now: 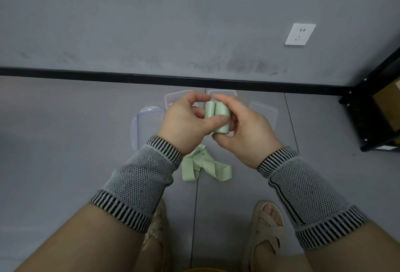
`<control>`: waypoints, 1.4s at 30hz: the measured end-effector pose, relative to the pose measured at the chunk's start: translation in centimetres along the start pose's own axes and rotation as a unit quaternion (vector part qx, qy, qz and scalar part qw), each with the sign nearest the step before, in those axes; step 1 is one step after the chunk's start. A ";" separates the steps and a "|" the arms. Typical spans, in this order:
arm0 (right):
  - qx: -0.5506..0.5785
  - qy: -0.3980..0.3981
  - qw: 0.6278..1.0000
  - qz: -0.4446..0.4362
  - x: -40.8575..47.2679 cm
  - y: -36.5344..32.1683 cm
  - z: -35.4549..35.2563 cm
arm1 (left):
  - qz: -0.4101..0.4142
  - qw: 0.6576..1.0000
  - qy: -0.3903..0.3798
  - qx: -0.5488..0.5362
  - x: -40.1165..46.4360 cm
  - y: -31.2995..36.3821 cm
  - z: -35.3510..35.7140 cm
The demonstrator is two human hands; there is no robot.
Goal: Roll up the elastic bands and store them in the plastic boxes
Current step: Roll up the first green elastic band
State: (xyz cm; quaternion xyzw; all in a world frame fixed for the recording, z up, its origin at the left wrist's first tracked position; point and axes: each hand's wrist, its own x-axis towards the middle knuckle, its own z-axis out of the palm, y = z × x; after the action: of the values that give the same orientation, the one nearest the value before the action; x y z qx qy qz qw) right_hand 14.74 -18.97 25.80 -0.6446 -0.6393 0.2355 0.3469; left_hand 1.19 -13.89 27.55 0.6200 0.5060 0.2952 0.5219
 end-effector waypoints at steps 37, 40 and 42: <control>0.352 0.081 0.921 0.143 0.2 -0.1 -0.6 | -0.029 0.984 -0.031 -0.172 0.3 0.2 -0.8; 0.415 0.093 0.887 0.179 0.4 -0.2 -0.5 | -0.026 0.978 -0.023 -0.208 0.3 0.4 -0.6; 0.450 0.095 0.867 0.192 0.4 -0.2 -0.4 | -0.023 0.975 -0.019 -0.219 0.4 0.4 -0.5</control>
State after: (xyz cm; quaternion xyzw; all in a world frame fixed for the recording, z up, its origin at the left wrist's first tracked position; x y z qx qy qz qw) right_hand 14.95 -18.63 26.34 -0.5476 -0.2915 0.4971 0.6066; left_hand 1.00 -13.36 27.97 0.4841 0.4332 0.3750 0.6613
